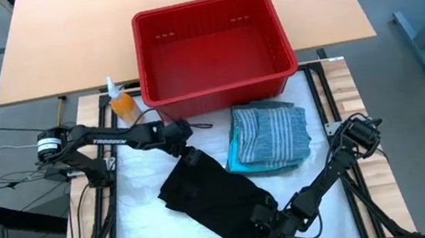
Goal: Fold Laundry from Bin
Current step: Fold the black shirt
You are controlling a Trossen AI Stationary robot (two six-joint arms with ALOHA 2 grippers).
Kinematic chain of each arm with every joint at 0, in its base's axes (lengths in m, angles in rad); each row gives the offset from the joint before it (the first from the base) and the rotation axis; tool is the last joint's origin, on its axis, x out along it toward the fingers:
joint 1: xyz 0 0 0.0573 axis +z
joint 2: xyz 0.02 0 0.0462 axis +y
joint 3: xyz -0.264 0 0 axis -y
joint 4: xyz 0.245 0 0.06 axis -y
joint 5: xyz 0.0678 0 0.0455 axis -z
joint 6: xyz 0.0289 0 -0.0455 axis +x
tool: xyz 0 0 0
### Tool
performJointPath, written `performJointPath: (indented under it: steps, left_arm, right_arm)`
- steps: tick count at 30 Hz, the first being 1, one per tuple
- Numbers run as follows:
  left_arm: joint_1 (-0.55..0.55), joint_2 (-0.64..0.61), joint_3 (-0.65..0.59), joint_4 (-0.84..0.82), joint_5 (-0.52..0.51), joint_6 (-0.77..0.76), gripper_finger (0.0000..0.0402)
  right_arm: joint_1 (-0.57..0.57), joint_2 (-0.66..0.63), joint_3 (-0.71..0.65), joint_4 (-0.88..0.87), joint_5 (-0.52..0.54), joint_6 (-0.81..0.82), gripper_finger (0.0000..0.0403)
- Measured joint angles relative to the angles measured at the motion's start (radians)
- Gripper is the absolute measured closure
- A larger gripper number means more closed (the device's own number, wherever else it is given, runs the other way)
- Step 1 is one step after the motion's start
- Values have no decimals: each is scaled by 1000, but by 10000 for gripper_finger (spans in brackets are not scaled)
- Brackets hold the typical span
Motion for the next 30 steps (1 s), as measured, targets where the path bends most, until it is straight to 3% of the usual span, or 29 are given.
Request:
performJointPath:
  steps: [5,15,19,23,30]
  left_arm:
    - [-8,0,0,28,59,1,187]
    - [-72,80,-1,93,50,-1,197]
    - [-71,80,-1,86,25,0,257]
    - [-73,79,-1,87,42,52,372]
    - [-67,75,2,93,23,66,400]
  right_arm:
    - [0,1,0,-1,0,-2,285]
    - [0,1,0,-3,1,2,285]
    - [0,1,0,-3,1,5,285]
    - [3,2,0,-3,1,9,285]
    - [4,2,0,-3,1,14,285]
